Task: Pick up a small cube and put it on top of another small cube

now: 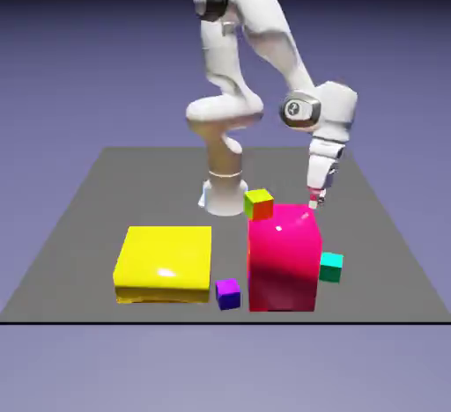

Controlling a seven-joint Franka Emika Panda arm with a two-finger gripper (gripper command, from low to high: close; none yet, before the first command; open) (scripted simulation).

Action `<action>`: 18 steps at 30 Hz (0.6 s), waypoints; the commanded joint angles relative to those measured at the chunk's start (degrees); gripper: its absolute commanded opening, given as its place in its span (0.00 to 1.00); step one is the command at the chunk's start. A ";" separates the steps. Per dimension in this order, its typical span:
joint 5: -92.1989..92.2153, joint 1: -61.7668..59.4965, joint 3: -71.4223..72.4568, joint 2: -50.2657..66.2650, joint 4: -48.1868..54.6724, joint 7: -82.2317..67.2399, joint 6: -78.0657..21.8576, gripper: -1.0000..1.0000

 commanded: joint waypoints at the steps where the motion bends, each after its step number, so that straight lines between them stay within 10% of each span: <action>1: -2.49 1.72 0.31 1.66 0.65 -0.29 -2.18 0.50; 18: -44.85 21.89 0.22 29.66 7.39 2.67 -36.46 0.50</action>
